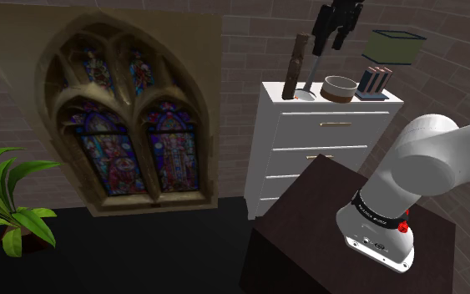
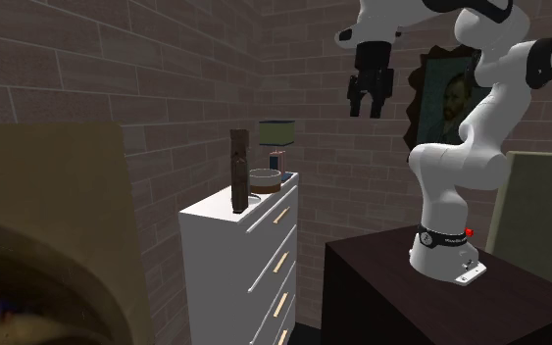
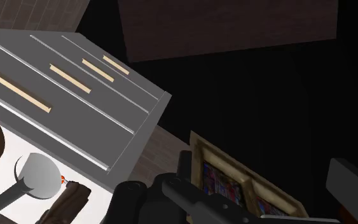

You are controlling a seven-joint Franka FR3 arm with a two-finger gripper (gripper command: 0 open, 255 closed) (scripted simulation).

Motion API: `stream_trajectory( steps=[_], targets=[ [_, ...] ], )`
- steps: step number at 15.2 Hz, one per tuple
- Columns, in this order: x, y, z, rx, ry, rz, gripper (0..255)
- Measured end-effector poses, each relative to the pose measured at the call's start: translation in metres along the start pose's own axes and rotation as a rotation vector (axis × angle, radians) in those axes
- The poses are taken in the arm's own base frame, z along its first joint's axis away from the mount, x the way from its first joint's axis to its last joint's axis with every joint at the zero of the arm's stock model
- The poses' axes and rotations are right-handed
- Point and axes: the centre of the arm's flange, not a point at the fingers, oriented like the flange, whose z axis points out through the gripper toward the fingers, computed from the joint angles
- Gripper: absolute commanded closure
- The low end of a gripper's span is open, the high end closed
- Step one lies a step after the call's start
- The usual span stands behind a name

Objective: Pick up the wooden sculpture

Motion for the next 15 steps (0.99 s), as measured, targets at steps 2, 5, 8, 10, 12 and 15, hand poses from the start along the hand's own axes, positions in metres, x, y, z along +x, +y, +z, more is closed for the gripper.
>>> stream_trajectory(
  steps=[2, 5, 8, 10, 12, 15],
  targets=[
    [0.005, 0.005, -0.001, 0.001, -0.001, 0.0, 0],
    [0.027, 0.032, 0.002, 0.005, -0.005, -0.002, 0],
    [0.052, 0.061, 0.007, 0.009, -0.01, -0.005, 0],
    [0.07, 0.081, 0.009, 0.012, -0.013, -0.007, 0],
    [0.088, 0.102, 0.014, 0.014, -0.017, -0.009, 0],
    [0.114, 0.133, 0.019, 0.018, -0.022, -0.011, 0]
  ],
)
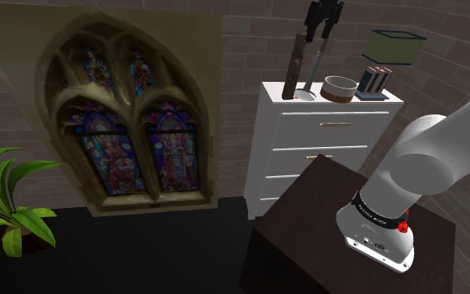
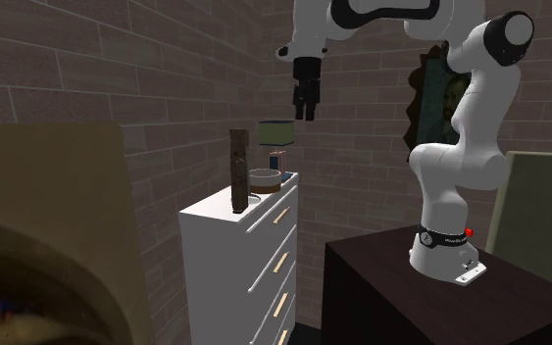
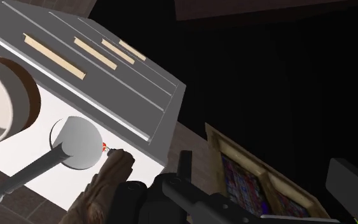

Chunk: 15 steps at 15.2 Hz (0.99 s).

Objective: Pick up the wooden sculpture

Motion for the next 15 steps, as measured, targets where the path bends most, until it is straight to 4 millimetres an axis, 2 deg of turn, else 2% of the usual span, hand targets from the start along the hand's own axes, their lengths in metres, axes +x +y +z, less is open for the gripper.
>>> stream_trajectory(
  steps=[2, 8, 15],
  targets=[
    [0.017, 0.016, 0.001, 0.003, -0.003, -0.002, 0],
    [0.068, 0.084, 0.012, 0.011, -0.014, -0.006, 0],
    [0.13, 0.152, 0.021, 0.019, -0.025, -0.012, 0]
  ],
)
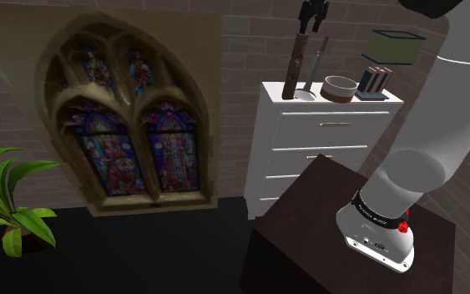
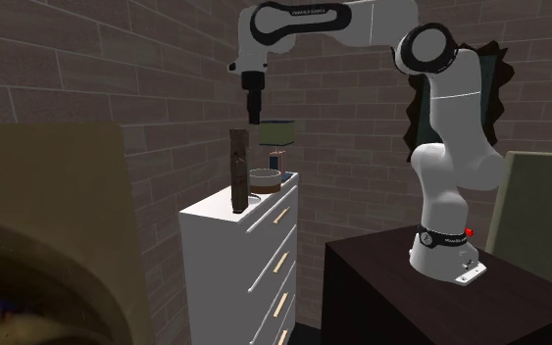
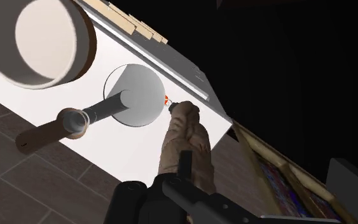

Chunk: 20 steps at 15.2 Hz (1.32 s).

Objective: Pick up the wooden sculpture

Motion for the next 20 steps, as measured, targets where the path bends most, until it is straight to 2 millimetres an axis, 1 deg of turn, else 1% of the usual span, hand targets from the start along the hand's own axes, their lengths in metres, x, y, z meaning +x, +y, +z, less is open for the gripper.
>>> stream_trajectory(
  steps=[3, 4, 5, 12, 13, 20],
  targets=[
    [0.028, 0.03, 0.004, 0.004, -0.005, -0.002, 0],
    [0.035, 0.039, 0.004, 0.004, -0.006, -0.004, 0],
    [0.038, 0.044, 0.008, 0.006, -0.008, -0.005, 0],
    [0.041, 0.05, 0.043, 0.007, -0.008, -0.007, 0],
    [0.041, 0.05, 0.045, 0.007, -0.008, -0.007, 255],
    [0.041, 0.049, 0.046, 0.006, -0.007, -0.007, 255]
  ],
)
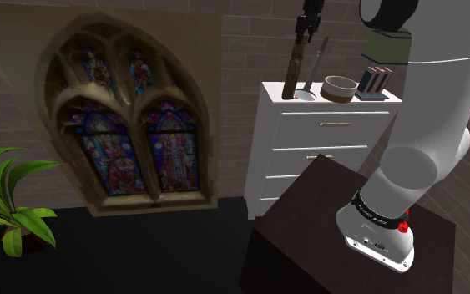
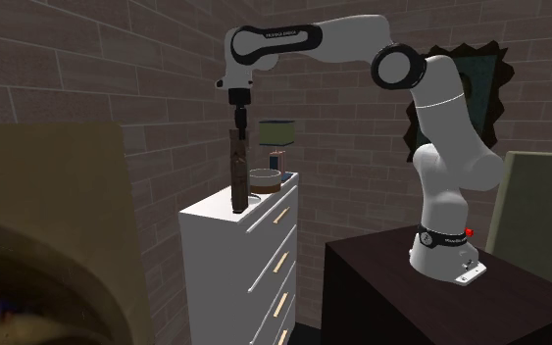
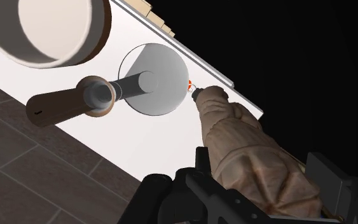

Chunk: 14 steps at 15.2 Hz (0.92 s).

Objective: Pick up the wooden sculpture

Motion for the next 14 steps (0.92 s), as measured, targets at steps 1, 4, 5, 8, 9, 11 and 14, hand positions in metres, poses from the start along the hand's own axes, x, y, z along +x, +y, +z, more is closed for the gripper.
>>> stream_trajectory(
  steps=[1, 4, 5, 8, 9, 11, 14],
  targets=[
    [0.0, 0.0, 0.0, 0.0, 0.0, 0.0, 255],
    [0.0, 0.001, -0.002, 0.0, 0.0, 0.0, 255],
    [0.0, 0.0, -0.005, 0.001, -0.001, 0.0, 255],
    [0.001, 0.0, -0.021, 0.001, -0.001, 0.0, 255],
    [0.0, 0.0, -0.026, 0.001, -0.001, 0.0, 255],
    [0.001, 0.001, -0.035, 0.001, -0.001, 0.0, 255],
    [-0.001, -0.001, -0.051, 0.001, -0.001, 0.0, 255]
  ],
)
